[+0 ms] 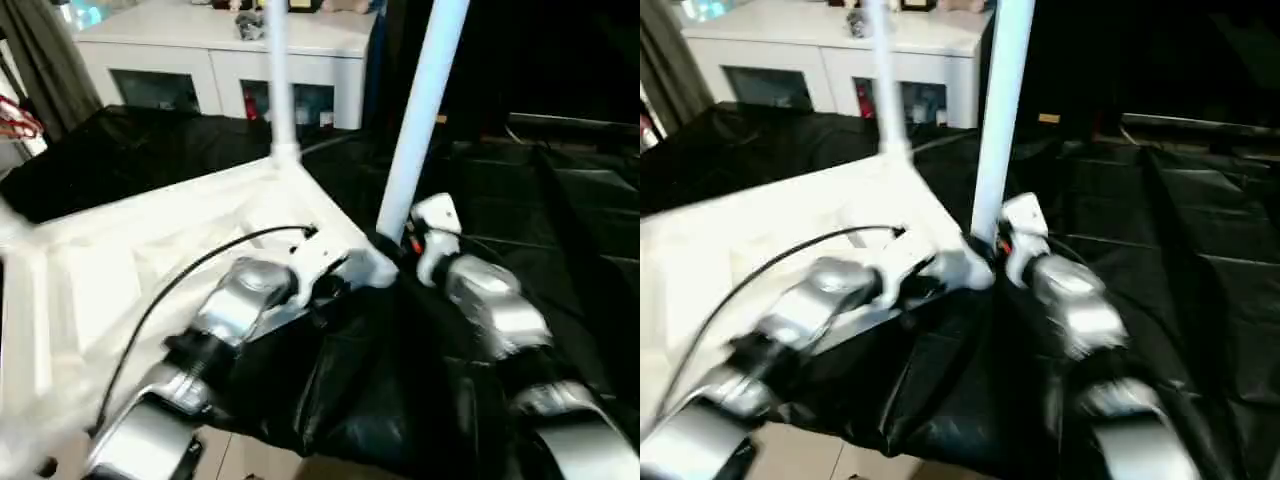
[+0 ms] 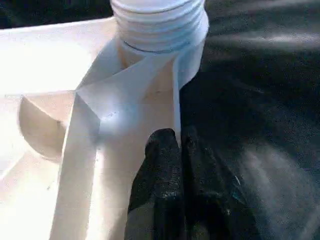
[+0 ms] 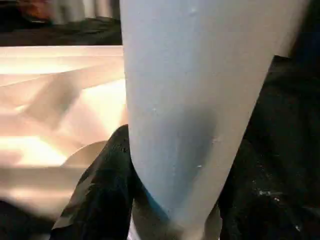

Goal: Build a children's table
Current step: Insert table leg to table base

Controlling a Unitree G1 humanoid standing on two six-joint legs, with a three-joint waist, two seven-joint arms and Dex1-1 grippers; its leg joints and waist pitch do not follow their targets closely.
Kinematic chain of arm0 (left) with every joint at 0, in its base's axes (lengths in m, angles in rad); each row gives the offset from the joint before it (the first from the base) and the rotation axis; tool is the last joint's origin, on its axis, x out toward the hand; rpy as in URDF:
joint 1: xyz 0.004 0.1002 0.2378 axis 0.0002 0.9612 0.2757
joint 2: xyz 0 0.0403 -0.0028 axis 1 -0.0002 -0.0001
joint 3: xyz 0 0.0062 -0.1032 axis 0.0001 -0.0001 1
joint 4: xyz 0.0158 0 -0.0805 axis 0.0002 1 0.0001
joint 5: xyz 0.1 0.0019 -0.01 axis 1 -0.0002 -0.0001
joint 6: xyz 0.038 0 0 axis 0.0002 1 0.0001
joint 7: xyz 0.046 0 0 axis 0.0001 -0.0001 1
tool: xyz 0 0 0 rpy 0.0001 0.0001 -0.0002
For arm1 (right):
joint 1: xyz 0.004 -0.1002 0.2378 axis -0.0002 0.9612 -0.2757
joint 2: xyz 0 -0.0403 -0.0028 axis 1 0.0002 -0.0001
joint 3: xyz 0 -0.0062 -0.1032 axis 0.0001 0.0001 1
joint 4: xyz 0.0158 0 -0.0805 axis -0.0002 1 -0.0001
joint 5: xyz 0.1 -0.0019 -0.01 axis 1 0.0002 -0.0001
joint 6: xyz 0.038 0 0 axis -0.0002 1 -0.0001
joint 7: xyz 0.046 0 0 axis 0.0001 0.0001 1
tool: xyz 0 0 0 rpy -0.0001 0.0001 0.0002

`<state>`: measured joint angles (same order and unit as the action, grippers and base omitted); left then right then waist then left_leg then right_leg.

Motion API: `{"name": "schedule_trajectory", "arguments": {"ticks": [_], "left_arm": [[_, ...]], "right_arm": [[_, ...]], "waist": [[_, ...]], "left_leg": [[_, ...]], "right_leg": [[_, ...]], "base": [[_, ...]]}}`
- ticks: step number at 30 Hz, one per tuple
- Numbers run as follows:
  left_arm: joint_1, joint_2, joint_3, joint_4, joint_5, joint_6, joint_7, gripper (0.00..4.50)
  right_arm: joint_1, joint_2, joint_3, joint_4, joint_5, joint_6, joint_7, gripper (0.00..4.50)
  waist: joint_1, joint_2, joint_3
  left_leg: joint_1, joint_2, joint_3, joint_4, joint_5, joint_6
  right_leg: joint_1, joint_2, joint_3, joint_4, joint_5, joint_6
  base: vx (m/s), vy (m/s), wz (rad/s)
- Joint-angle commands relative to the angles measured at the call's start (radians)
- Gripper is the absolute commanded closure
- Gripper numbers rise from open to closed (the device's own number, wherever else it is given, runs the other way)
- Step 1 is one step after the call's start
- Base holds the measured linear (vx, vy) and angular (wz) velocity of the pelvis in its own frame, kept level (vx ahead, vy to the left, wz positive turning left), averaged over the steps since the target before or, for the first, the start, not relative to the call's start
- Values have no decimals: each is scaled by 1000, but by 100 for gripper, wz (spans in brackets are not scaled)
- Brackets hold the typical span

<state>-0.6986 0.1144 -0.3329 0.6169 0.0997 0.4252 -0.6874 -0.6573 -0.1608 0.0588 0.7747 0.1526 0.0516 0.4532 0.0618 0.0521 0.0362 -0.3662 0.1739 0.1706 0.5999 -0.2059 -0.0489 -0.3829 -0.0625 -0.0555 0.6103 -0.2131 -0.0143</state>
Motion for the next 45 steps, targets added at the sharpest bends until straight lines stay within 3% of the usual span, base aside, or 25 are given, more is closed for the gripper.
{"name": "schedule_trajectory", "arguments": {"ticks": [1, 4, 9, 16, 18, 19, 21, 22, 25, 27, 29, 31, 33, 35, 36, 41, 45], "left_arm": [[-48, -38, -15, -20, 7, -7, 16, 450], [-65, -58, -20, 6, 21, -1, 43, 450], [-77, -69, -15, 32, 21, -2, 60, 450], [-82, -73, -7, 51, 25, -9, 66, 450], [-80, -70, -6, 50, 23, -15, 62, 450], [-78, -68, -7, 47, 22, -19, 57, 450], [-73, -63, -10, 42, 22, -31, 45, 450], [-65, -55, -13, 31, 22, -40, 26, 450], [-47, -40, -18, 2, 16, -45, -3, 450], [-44, -35, -20, -5, 15, -46, -10, 450], [-37, -26, -23, -19, 13, -50, -27, 450], [-28, -13, -25, -39, 9, -55, -45, 450], [-21, -2, -26, -54, 4, -64, -71, 450], [-14, 10, -28, -71, 1, -68, -94, 450], [-6, 24, -33, -88, -6, -78, -121, 450], [22, 73, -50, -139, -20, -110, -202, 450], [55, 133, -63, -185, -37, -138, -299, 450]], "right_arm": [[33, 24, 16, 144, -42, 81, -74, 264], [9, 52, 20, 160, -50, 86, -101, 264], [3, 73, 23, 182, -65, 66, -109, 264], [-4, 86, 10, 200, -78, 56, -138, 264], [-7, 88, -2, 202, -66, 57, -130, 208], [-9, 87, -7, 201, -61, 54, -127, 194], [-14, 83, -14, 199, -56, 50, -119, 187], [-18, 78, -17, 195, -58, 40, -113, 165], [-19, 68, -20, 171, -52, 30, -88, 157], [-18, 65, -21, 160, -50, 28, -80, 124], [-15, 59, -24, 136, -47, 27, -59, 109], [-10, 44, -19, 94, -46, 23, -26, 87], [-2, 27, -7, 49, -56, 17, 0, 74], [7, 7, 7, 7, -73, 13, 13, 59], [21, -15, 18, -44, -76, 21, 44, 59], [81, -93, 34, -219, -46, 67, 168, 59], [172, -214, 84, -397, -37, 83, 337, 59]], "waist": [[3, 1, -43], [4, -2, -45], [6, 1, -47], [2, 0, -39], [3, 1, -38], [2, -5, -38], [4, -2, -39], [5, -2, -41], [6, -1, -44], [7, -2, -48], [9, -1, -49], [17, -2, -56], [27, -2, -62], [31, -3, -67], [34, -3, -63], [43, 1, -58], [58, 2, -59]], "left_leg": [[9, 52, -29, -91, -285, -10], [1, 53, -27, -88, -225, 17], [2, 55, -24, -86, -197, 35], [8, 57, -27, -95, -290, 10], [8, 58, -27, -96, -292, 10], [7, 58, -26, -97, -292, 11], [9, 59, -26, -96, -284, 10], [6, 59, -27, -96, -270, 14], [4, 60, -25, -94, -227, 25], [0, 61, -24, -88, -168, 44], [0, 60, -21, -85, -144, 56], [-3, 60, -20, -75, -72, 83], [-5, 58, -19, -65, -2, 123], [-8, 57, -19, -57, 45, 142], [-11, 56, -17, -55, 51, 164], [-6, 64, -19, -61, -22, 148], [-6, 66, -18, -57, -12, 144]], "right_leg": [[30, -93, 48, -96, -295, -195], [38, -93, 46, -89, -210, -212], [40, -93, 44, -83, -143, -239], [33, -95, 46, -97, -284, -210], [31, -96, 48, -99, -290, -205], [31, -95, 47, -99, -293, -202], [29, -98, 50, -101, -293, -207], [32, -96, 48, -96, -268, -208], [35, -96, 48, -88, -191, -225], [42, -97, 46, -78, -94, -250], [41, -97, 46, -75, -54, -261], [48, -98, 44, -62, 44, -278], [46, -95, 42, -50, 145, -281], [46, -94, 41, -41, 210, -283], [41, -92, 38, -41, 222, -283], [41, -91, 38, -50, 103, -266], [39, -90, 40, -46, 115, -249]], "base": [[0, 0, 0], [0, 0, 0], [0, 0, 0], [0, 0, 0], [0, 0, 0], [0, 0, 0], [0, 0, 0], [0, 0, 0], [0, 0, 0], [0, 0, 0], [0, 0, 0], [0, 0, 0], [0, 0, 0], [0, 0, 0], [0, 0, 0], [0, 0, 0], [0, 0, 0]]}}
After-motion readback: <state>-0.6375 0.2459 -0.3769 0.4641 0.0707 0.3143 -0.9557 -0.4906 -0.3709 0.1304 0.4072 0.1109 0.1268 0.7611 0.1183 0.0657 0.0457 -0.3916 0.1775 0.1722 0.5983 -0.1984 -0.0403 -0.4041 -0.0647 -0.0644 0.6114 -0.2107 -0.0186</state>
